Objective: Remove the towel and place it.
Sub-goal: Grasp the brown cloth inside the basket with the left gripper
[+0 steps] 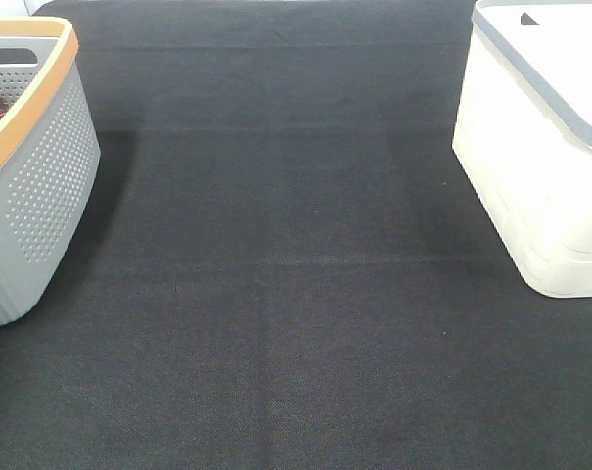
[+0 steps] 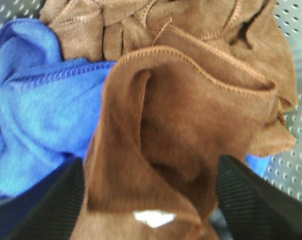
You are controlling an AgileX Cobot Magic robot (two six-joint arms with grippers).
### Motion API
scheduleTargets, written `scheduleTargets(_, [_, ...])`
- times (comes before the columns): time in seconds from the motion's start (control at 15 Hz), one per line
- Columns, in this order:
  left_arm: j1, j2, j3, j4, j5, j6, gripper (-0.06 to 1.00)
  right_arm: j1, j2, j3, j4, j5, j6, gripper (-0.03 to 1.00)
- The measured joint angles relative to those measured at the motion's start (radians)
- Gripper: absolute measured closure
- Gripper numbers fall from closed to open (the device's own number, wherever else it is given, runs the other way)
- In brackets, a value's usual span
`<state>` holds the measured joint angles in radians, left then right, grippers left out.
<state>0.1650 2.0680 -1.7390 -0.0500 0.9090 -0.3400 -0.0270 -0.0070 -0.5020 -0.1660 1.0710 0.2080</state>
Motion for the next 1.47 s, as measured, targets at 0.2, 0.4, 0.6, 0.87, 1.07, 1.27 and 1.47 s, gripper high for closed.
scheduleTargets(0.2, [0.0, 0.024, -0.029, -0.005, -0.016, 0.0, 0.35, 0.0, 0.0, 0.0, 0.0, 0.0, 0.0, 0.2])
scheduleTargets(0.4, [0.0, 0.057, -0.03, -0.008, -0.013, 0.004, 0.49, 0.0, 0.0, 0.0, 0.0, 0.0, 0.0, 0.2])
scheduleTargets(0.6, [0.0, 0.069, -0.031, -0.008, -0.011, 0.011, 0.74, 0.0, 0.0, 0.0, 0.0, 0.0, 0.0, 0.2])
scheduleTargets(0.87, [0.0, 0.069, -0.127, -0.007, 0.049, 0.077, 0.94, 0.0, 0.0, 0.0, 0.0, 0.0, 0.0, 0.2])
scheduleTargets(1.07, [0.0, 0.069, -0.201, -0.006, 0.125, 0.125, 0.94, 0.0, 0.0, 0.0, 0.0, 0.0, 0.0, 0.2])
scheduleTargets(1.27, [0.0, 0.031, -0.283, -0.012, 0.224, 0.166, 0.94, 0.0, 0.0, 0.0, 0.0, 0.0, 0.0, 0.2])
scheduleTargets(1.47, [0.0, -0.056, -0.287, -0.098, 0.22, 0.229, 0.94, 0.0, 0.0, 0.0, 0.004, 0.0, 0.0, 0.2])
